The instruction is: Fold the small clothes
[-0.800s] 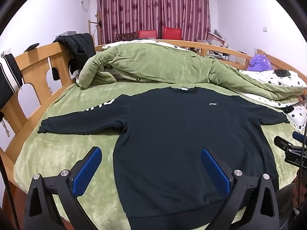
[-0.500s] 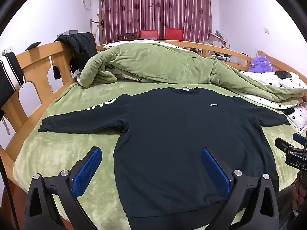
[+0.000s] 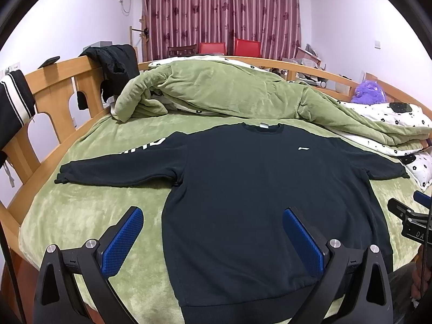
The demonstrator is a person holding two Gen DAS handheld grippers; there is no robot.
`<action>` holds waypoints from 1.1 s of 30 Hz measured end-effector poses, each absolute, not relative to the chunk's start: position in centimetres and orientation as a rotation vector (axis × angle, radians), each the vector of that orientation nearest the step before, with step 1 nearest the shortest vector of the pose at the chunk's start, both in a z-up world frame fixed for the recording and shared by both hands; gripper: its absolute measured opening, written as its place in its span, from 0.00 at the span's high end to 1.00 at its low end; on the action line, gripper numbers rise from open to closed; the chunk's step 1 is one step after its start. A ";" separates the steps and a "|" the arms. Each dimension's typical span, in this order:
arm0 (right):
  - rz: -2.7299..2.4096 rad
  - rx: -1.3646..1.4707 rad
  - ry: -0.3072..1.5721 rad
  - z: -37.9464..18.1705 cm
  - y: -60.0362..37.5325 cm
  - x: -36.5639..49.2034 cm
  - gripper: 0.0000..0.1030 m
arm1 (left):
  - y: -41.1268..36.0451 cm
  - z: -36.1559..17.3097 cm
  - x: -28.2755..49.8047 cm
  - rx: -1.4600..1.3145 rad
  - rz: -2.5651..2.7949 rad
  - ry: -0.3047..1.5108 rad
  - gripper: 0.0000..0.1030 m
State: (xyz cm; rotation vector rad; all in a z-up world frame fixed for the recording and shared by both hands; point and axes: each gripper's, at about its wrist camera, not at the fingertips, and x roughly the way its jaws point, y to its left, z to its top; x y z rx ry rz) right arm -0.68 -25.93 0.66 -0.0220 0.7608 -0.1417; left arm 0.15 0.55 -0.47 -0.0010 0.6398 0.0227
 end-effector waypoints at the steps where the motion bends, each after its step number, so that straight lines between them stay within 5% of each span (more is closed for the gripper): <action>1: -0.142 -0.024 0.760 0.7 -25.8 -0.7 0.00 | 0.6 -0.5 0.2 -0.004 0.023 0.642 0.00; 33: -0.140 0.008 0.755 0.9 -26.3 -0.7 0.00 | 0.6 -0.8 -0.1 0.000 0.016 0.639 0.00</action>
